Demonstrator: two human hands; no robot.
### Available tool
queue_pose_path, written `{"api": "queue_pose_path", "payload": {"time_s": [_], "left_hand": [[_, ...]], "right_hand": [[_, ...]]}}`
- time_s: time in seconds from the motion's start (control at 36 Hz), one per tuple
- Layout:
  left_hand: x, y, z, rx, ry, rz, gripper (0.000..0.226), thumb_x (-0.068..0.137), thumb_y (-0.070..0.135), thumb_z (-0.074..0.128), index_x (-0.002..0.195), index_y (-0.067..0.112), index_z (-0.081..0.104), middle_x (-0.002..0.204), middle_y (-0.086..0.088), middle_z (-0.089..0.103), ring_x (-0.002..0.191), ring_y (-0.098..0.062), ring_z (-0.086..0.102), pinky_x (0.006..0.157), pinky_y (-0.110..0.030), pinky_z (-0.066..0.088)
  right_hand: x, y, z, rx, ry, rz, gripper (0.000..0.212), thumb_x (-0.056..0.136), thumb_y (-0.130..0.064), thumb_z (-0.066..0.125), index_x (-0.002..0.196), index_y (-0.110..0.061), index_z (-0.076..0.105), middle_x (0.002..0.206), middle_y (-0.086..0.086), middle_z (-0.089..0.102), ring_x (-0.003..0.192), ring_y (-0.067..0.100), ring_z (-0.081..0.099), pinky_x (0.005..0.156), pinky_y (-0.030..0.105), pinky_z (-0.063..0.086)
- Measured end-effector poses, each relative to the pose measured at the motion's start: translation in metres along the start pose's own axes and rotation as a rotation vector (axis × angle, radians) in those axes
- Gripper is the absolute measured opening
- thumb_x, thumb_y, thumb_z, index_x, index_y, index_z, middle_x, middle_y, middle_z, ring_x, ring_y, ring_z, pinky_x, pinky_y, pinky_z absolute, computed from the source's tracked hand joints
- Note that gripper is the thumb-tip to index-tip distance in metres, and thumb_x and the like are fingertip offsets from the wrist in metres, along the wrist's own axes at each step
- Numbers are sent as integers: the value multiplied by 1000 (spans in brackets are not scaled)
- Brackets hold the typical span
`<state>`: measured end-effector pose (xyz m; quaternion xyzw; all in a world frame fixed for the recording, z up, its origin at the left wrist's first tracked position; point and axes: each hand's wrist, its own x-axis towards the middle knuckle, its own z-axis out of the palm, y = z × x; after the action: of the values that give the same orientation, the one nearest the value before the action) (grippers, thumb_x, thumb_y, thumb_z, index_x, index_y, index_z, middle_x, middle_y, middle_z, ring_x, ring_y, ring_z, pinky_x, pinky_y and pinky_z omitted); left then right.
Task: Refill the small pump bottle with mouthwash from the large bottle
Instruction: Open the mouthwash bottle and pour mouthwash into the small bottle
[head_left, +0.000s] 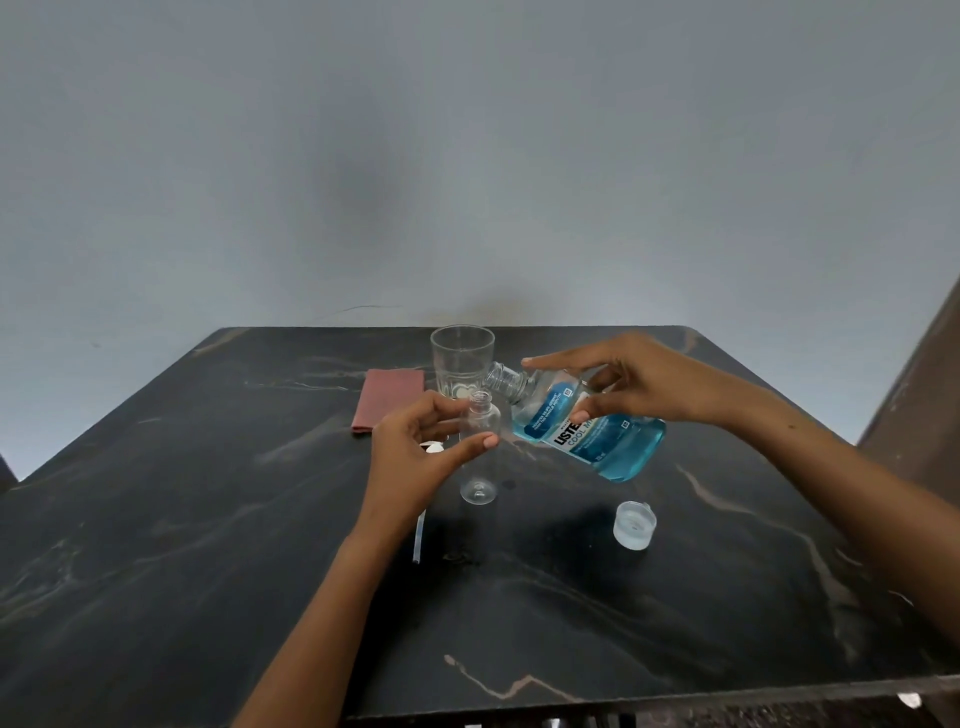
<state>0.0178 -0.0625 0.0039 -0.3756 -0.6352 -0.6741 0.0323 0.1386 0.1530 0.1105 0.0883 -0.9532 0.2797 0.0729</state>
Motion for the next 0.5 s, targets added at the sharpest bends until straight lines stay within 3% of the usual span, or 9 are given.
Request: {"api": "queue_pose_path", "payload": {"time_s": [0.11, 0.31, 0.5], "left_hand": [[0, 0, 0, -16, -4, -1, 35, 56, 48, 85, 86, 37, 71, 95, 8, 75, 88, -12, 73, 76, -31, 60], [-1, 1, 0, -17, -1, 5, 35, 58, 43, 86, 86, 29, 71, 94, 5, 76, 88, -13, 73, 78, -35, 61], [-1, 2, 0, -14, 0, 5, 38, 57, 45, 84, 88, 27, 71, 94, 2, 75, 88, -12, 73, 78, -34, 60]], "right_hand": [[3, -2, -4, -46, -33, -15, 65, 82, -6, 69, 133, -40, 49, 114, -23, 64, 94, -4, 66, 77, 16, 55], [4, -5, -9, -97, -54, -25, 65, 81, -5, 69, 131, -42, 49, 102, -46, 56, 94, -16, 61, 73, 5, 48], [7, -8, -15, -141, -71, -18, 63, 82, -3, 68, 133, -33, 50, 102, -45, 52, 89, -24, 56, 71, 1, 45]]}}
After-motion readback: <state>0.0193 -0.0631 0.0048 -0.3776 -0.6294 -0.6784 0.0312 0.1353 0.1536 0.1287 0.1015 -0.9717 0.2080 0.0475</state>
